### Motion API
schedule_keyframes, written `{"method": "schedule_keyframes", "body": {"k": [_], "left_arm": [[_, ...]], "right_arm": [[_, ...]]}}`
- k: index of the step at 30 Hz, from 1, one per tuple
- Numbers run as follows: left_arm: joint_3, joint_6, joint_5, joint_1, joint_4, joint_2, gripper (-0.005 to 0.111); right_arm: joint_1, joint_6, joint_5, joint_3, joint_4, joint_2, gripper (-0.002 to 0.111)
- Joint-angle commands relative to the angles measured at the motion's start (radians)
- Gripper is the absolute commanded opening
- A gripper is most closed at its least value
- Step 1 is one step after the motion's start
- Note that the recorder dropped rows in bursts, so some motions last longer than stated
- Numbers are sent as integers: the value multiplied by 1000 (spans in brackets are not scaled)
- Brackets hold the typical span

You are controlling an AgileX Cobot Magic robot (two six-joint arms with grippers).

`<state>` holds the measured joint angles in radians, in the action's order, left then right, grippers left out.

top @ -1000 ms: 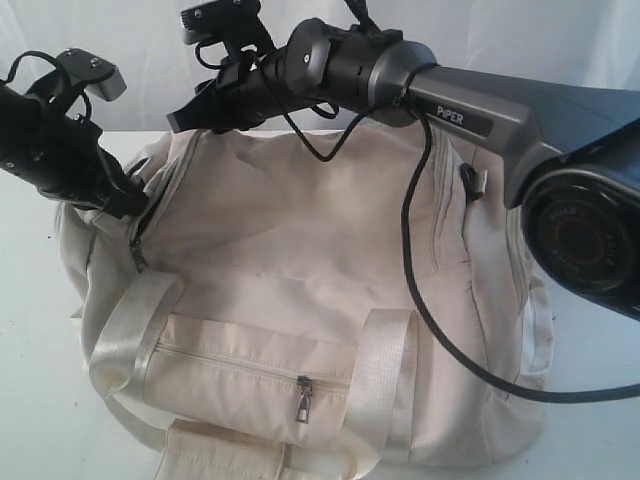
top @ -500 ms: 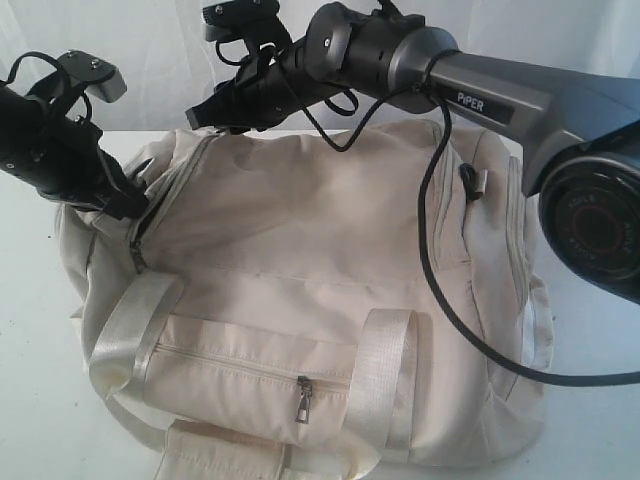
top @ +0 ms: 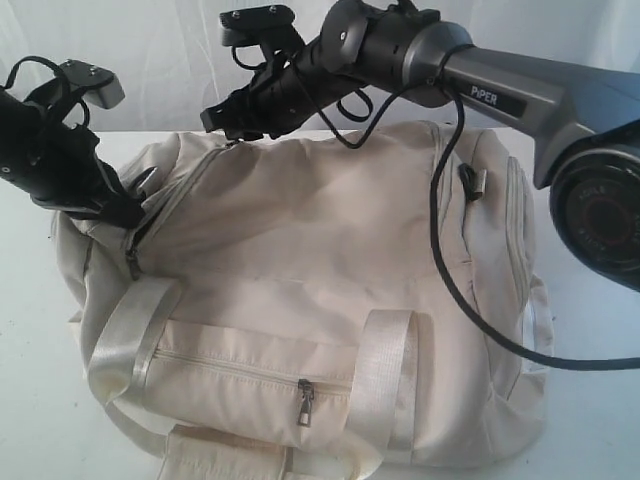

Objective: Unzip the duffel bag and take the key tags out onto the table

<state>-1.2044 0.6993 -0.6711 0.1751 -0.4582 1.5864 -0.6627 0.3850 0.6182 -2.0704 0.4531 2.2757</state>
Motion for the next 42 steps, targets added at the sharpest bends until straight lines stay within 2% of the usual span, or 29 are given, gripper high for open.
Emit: {"method": "schedule_keyframes", "body": {"k": [1,13,18,20,25,28,34,36,42], "left_arm": [[10,-18,-146,8,32,-23,0],[133,-31,-94,8,34,-89,0],[133,-29,10,8,-21,-91,1],[121,4,22,8,-43,-91,8],[52,38,18,8,-107,-98,45],[-7,38,13,8,-173,-98,59],[-65,216,66,10,-408,-94,61],[-60,268,122,24,-427,-78,61],[-58,280,192,75,-423,20,61]], "right_arm": [[54,-8,0,-4,-26,-40,0],[90,-8,70,-4,13,-50,0],[88,46,122,-4,86,-50,0],[86,63,127,-4,107,-50,0],[86,67,127,-4,153,-50,0],[86,106,144,-4,183,-50,0],[84,111,154,-4,197,-50,0],[84,113,154,-4,210,-50,0],[81,172,157,-4,253,-50,0]]}}
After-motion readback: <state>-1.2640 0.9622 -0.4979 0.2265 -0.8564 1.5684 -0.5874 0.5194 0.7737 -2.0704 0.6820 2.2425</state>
